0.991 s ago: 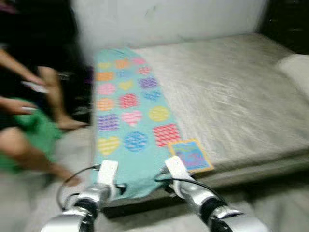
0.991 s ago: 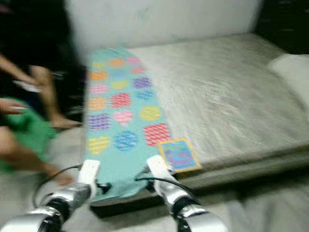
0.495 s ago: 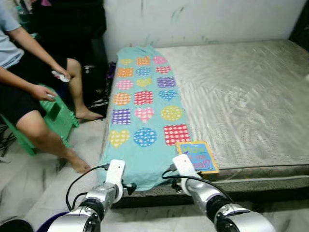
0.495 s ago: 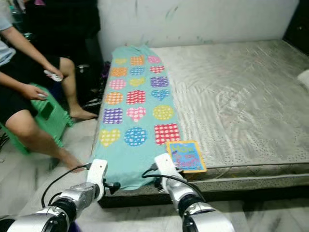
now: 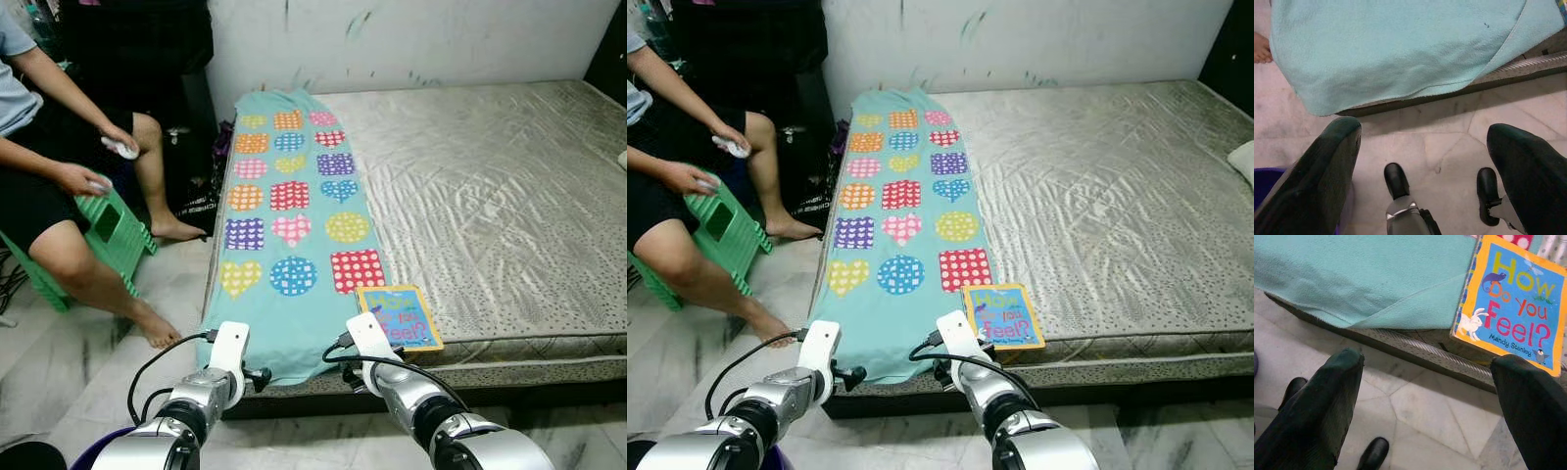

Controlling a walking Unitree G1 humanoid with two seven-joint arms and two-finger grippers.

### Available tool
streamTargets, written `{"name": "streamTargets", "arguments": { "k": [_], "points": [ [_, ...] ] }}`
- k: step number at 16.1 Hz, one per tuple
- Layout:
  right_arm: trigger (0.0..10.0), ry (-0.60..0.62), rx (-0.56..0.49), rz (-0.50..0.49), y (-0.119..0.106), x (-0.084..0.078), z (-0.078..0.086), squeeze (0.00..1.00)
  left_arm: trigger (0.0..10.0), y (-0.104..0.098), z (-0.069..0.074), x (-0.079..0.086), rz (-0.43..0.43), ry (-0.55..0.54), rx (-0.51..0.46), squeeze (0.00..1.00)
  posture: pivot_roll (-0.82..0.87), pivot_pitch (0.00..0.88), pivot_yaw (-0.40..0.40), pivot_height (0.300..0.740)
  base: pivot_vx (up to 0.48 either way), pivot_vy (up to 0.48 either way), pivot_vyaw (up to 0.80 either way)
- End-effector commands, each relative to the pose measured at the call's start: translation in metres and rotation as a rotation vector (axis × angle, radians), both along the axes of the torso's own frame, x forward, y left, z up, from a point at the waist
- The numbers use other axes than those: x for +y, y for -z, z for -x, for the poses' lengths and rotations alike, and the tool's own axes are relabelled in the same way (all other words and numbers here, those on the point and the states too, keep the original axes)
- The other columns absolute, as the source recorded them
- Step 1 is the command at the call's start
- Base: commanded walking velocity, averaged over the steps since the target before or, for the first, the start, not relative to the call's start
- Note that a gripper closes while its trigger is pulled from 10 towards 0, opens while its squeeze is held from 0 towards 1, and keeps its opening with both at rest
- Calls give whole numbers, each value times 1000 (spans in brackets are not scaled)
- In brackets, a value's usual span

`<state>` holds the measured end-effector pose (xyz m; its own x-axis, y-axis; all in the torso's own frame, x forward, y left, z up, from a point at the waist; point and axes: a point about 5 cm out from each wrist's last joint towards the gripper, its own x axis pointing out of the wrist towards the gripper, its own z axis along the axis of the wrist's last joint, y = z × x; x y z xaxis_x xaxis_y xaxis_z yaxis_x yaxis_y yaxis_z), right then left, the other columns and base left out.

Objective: Clean up the room

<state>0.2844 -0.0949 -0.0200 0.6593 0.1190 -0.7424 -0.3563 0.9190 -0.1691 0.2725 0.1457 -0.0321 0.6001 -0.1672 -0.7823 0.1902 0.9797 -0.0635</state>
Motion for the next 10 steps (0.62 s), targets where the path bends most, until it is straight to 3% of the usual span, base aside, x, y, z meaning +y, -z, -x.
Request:
{"name": "streamTargets", "arguments": {
  "k": [1,4,6,8,10],
  "points": [
    [10000,39,-63,-33,-13,2,-14,0,10000,-11,-13,3,-33,12,-72,0,-103,0,30,740,0,0,0],
    [10000,77,-201,-88,-40,-6,-40,0,10000,-40,-42,-2,33,24,-246,0,-102,0,26,740,0,0,0],
    [10000,113,-285,-133,-57,-18,-54,0,10000,-66,-60,2,125,-9,-397,0,-101,0,26,740,0,0,0],
    [10000,82,-374,-140,-72,-26,-63,0,10000,-86,-66,6,179,12,-562,0,-99,0,31,740,0,0,0],
    [10000,77,-403,-142,-74,-37,-63,0,10000,-96,-58,13,212,-17,-679,0,-97,0,29,740,0,0,0]
  ]
}}
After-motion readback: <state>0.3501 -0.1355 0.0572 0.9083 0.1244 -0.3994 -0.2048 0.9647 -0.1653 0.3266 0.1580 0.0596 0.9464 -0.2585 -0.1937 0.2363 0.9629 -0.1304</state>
